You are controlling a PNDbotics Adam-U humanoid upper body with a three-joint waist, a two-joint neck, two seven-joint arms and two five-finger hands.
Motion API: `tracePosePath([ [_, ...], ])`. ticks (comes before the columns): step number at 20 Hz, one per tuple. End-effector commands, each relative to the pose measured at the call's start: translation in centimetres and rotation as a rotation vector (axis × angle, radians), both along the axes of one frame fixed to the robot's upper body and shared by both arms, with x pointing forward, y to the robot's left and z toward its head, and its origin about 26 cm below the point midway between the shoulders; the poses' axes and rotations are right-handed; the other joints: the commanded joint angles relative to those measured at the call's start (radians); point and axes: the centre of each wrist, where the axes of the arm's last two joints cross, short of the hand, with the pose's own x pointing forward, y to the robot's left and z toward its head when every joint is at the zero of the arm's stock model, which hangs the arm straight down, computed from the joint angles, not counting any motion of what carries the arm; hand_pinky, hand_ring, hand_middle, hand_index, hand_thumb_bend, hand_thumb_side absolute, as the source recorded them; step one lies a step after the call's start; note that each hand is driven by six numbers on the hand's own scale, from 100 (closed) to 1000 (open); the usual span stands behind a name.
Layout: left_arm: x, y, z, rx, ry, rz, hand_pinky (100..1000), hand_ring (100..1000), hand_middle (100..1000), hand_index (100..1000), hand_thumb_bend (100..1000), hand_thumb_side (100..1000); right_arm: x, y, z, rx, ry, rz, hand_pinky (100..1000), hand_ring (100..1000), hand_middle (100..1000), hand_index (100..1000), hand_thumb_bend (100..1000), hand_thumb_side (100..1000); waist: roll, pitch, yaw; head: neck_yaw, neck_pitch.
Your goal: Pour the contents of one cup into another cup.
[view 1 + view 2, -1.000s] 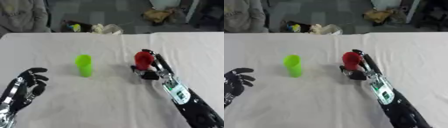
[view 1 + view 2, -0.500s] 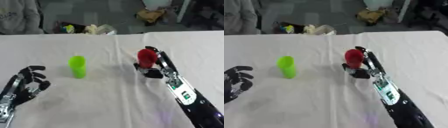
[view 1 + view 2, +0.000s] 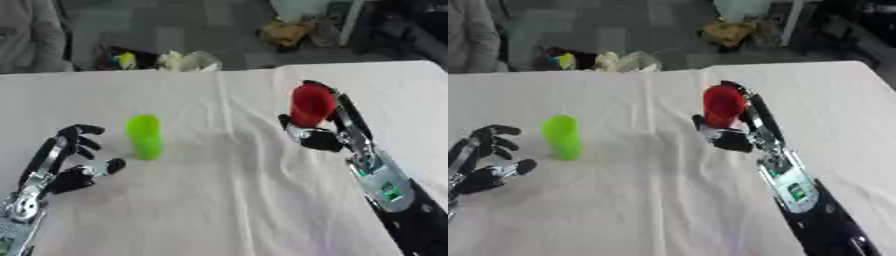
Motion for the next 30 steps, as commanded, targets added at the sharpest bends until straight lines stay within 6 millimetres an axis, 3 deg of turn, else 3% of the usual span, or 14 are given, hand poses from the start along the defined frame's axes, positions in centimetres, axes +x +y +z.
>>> tracePosePath([
  [1, 0.7, 0.5, 1.1, 0.061, -0.043, 0.023, 555, 620, 719, 768, 848, 516, -0.3, -0.3, 2.2, 0.012, -0.058, 0.014, 902, 933, 198, 523, 100, 246, -0.002, -0.022, -0.006, 0.007, -0.001],
  [10, 1.9, 0.4, 0.5, 0.112, -0.075, 0.071, 556, 621, 731, 772, 834, 499, -0.7, 0.6, 3.3, 0.036, -0.082, 0.053, 902, 932, 200, 523, 100, 246, -0.011, -0.011, -0.035, 0.015, -0.007],
  [13, 2.2, 0.5, 0.5, 0.119, -0.088, 0.085, 555, 620, 733, 772, 876, 478, -0.7, 1.0, 3.4, 0.042, -0.084, 0.066, 902, 932, 199, 522, 100, 246, -0.017, -0.004, -0.047, 0.019, -0.012],
  [14, 2.3, 0.5, 0.5, 0.121, -0.092, 0.088, 554, 619, 732, 772, 839, 495, -0.7, 1.2, 3.5, 0.044, -0.086, 0.07, 902, 932, 198, 522, 100, 247, -0.019, -0.001, -0.05, 0.02, -0.015],
  [19, 2.7, 0.4, 0.7, 0.127, -0.111, 0.091, 551, 612, 723, 766, 825, 493, -0.8, 1.7, 3.7, 0.056, -0.095, 0.089, 902, 932, 199, 522, 100, 247, -0.028, 0.011, -0.071, 0.025, -0.027],
  [30, 3.4, -1.1, 0.4, 0.191, -0.075, -0.035, 551, 603, 706, 761, 795, 516, -1.0, 1.8, 4.1, 0.079, -0.105, 0.095, 903, 913, 205, 524, 100, 249, -0.019, 0.012, -0.092, 0.033, -0.026],
])
